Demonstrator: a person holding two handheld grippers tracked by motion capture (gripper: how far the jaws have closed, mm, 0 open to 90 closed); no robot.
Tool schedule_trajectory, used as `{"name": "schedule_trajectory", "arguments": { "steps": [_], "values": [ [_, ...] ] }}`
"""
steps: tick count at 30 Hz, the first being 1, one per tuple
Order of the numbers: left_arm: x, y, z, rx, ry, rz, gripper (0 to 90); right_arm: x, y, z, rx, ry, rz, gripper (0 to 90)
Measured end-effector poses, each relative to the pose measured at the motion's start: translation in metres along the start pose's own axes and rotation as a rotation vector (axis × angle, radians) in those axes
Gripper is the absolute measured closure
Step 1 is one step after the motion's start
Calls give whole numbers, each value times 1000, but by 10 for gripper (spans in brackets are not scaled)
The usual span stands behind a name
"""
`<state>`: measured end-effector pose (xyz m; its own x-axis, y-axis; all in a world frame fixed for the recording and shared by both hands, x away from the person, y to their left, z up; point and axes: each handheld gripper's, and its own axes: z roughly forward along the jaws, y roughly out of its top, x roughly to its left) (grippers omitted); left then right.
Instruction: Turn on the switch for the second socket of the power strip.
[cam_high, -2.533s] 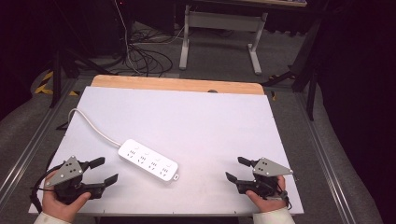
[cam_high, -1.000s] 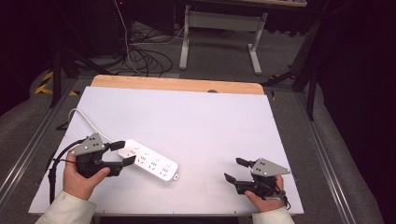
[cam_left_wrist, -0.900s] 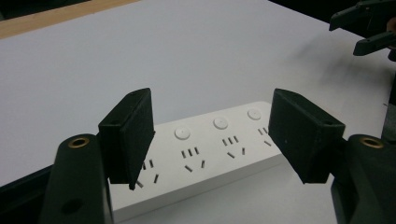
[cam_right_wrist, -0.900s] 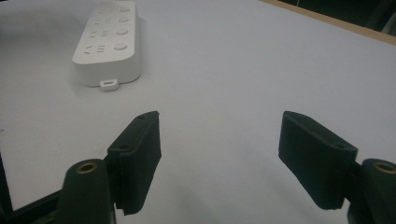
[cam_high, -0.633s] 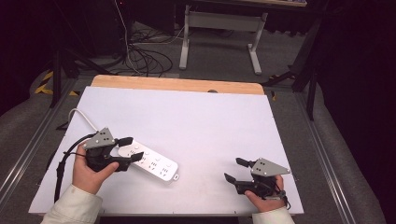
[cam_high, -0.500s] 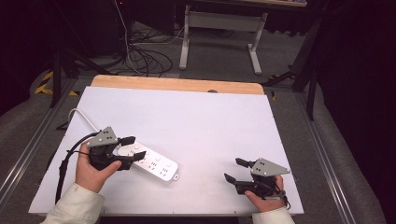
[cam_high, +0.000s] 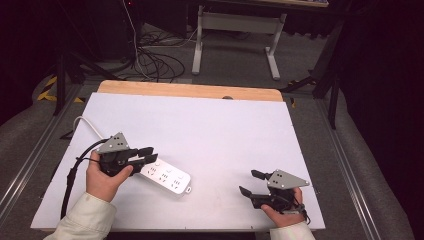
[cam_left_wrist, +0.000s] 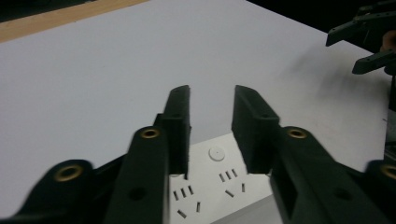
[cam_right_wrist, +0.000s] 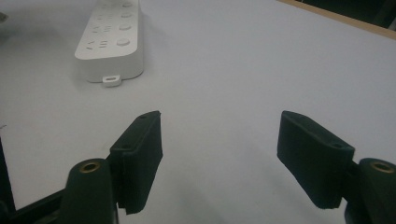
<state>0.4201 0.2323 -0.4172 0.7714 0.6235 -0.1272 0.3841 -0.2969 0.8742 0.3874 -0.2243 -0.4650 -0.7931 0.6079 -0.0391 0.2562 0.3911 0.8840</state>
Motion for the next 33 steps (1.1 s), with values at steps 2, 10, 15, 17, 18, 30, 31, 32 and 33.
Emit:
{"name": "schedule_trajectory", "arguments": {
  "steps": [2,10,15,17,18,30,31,32,33],
  "values": [
    [2,0,3,-9,-18,-13,876,0,0,0,3,-1,-1,322],
    [7,-2,14,21,-3,-31,898,0,0,0,3,1,-2,322],
    [11,-4,21,58,38,-25,898,0,0,1,4,2,-4,322],
    [12,-5,24,72,46,-21,898,0,0,0,4,1,-3,323],
    [12,-6,25,80,61,-10,898,0,0,1,5,1,-1,323],
    [13,-11,36,154,81,9,898,0,0,1,4,5,-2,326],
    [12,-12,37,163,75,4,898,0,0,0,5,4,-2,326],
    [12,-12,38,168,79,1,898,0,0,1,3,5,-1,326],
    [12,-13,39,173,79,3,898,0,0,1,3,6,-1,326]
  ]
}}
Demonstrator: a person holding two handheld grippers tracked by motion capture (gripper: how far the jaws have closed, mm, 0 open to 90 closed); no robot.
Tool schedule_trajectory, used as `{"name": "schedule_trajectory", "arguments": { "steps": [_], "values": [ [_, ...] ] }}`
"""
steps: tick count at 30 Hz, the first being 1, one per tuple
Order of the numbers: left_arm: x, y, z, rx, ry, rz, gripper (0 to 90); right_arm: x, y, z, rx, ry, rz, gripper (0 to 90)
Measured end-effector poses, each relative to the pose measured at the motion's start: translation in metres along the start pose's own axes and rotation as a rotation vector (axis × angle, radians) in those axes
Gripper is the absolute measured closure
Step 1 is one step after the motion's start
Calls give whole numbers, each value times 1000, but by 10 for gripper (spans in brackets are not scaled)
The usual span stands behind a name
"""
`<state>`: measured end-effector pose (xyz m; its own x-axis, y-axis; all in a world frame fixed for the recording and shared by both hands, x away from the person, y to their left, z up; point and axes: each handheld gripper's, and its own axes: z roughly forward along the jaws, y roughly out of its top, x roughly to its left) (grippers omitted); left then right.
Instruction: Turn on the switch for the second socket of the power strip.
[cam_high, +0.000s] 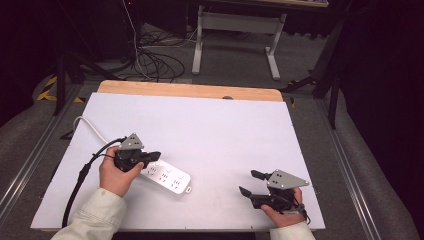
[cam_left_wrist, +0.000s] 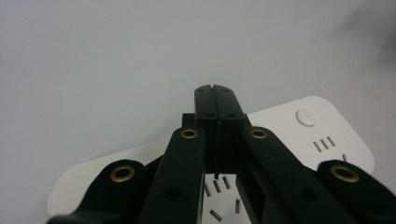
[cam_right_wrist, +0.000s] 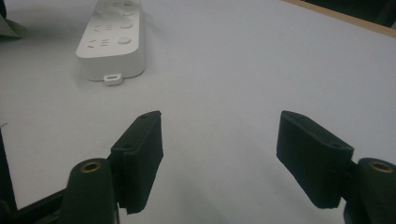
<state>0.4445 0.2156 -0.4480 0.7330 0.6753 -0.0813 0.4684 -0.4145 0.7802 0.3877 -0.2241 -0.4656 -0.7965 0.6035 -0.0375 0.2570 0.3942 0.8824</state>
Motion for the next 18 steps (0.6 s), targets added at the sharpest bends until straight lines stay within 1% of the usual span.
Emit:
{"name": "schedule_trajectory", "arguments": {
  "steps": [2,4,5,6,7,11,14,15,18],
  "values": [
    [1,0,2,11,9,12,898,0,0,0,1,-1,1,326],
    [1,-1,4,27,0,-3,898,0,0,0,1,0,1,326],
    [2,-1,4,29,14,12,898,0,0,0,1,0,1,326],
    [1,-2,4,38,-2,-4,898,0,0,0,2,0,1,326],
    [1,-2,5,40,-3,-6,898,0,0,0,2,0,1,326],
    [-1,-2,8,69,-5,11,898,0,0,0,3,1,4,326],
    [-1,-3,10,91,2,23,898,0,0,0,3,3,4,326],
    [-1,-3,11,95,6,17,898,0,0,0,3,2,4,326],
    [-1,-4,11,108,12,22,898,0,0,0,3,3,5,326]
  ]
}}
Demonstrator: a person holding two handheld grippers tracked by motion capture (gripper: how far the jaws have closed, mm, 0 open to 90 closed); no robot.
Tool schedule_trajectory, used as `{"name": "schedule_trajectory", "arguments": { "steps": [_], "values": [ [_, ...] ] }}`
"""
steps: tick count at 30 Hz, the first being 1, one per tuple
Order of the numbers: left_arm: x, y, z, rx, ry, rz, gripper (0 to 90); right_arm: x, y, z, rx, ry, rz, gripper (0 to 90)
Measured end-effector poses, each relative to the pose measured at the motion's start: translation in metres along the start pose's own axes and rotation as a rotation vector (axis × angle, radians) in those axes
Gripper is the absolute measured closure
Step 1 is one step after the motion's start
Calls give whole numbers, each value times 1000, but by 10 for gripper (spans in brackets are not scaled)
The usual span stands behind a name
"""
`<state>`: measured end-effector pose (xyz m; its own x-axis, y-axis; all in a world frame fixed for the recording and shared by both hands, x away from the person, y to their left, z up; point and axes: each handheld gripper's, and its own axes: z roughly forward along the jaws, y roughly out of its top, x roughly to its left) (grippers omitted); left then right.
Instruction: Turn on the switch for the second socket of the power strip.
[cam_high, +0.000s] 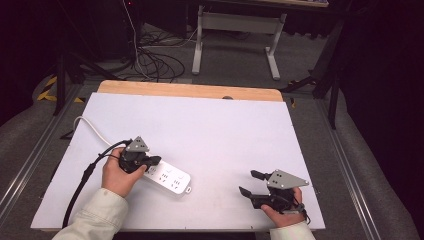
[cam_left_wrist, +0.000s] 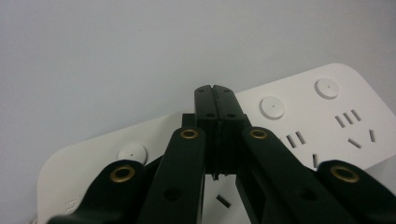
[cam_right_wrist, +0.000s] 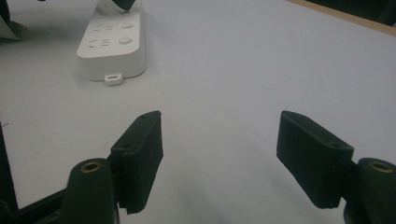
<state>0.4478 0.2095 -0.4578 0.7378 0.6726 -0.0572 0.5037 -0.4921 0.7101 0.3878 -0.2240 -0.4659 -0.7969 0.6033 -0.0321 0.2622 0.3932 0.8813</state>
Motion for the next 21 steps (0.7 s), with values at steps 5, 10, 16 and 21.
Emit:
{"name": "schedule_trajectory", "arguments": {
  "steps": [5,10,16,21],
  "values": [
    [-1,0,0,-1,6,13,898,0,0,0,0,1,-2,326],
    [-1,0,1,3,10,12,898,0,0,0,1,1,-1,326],
    [-1,-1,2,1,12,15,898,0,0,0,1,1,-4,326],
    [-1,-1,2,-1,13,23,898,0,0,0,0,2,-3,326]
  ]
}}
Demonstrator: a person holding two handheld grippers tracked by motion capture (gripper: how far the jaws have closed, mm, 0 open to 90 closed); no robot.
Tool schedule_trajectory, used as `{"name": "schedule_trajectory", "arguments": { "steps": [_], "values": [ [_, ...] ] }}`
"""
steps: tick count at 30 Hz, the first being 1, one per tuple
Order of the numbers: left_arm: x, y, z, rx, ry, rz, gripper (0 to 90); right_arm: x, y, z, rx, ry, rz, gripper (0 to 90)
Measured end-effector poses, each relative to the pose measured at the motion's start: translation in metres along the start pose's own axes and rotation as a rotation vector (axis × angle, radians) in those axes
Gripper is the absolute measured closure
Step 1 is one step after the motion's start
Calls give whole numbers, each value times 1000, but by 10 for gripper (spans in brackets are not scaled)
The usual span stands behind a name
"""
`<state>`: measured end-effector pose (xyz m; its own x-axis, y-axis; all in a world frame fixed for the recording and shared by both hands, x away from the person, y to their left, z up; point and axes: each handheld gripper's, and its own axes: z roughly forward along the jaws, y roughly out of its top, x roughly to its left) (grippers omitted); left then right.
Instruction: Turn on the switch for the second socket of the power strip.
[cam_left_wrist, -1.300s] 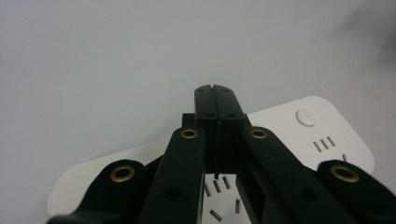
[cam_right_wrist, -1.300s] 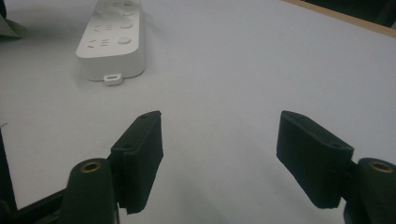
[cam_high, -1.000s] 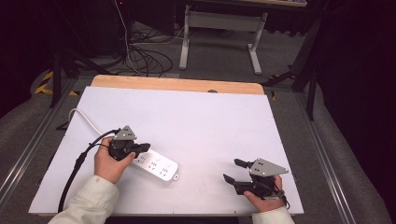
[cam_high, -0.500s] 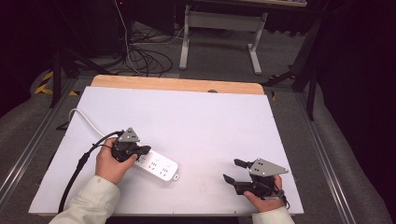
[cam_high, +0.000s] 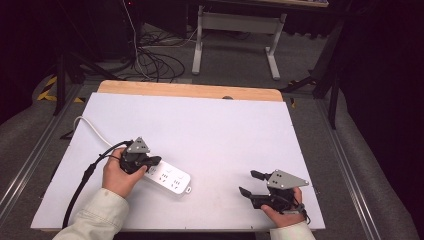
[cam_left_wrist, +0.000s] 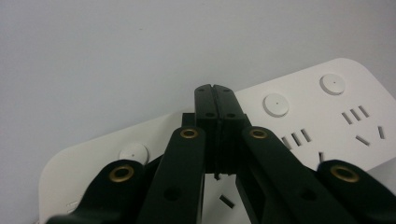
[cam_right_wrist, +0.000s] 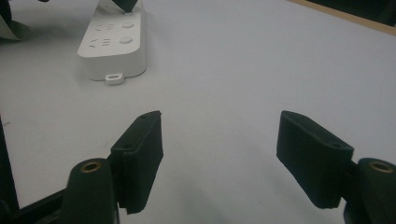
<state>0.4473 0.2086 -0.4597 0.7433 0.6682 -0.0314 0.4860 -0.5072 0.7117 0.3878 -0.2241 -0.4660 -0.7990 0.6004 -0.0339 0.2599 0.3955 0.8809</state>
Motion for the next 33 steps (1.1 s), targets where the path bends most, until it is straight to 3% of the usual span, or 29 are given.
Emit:
{"name": "schedule_trajectory", "arguments": {
  "steps": [6,33],
  "values": [
    [-2,0,0,-3,15,13,899,0,0,0,0,1,-1,326],
    [-1,-1,2,8,8,16,900,1,0,1,7,4,-7,326]
  ]
}}
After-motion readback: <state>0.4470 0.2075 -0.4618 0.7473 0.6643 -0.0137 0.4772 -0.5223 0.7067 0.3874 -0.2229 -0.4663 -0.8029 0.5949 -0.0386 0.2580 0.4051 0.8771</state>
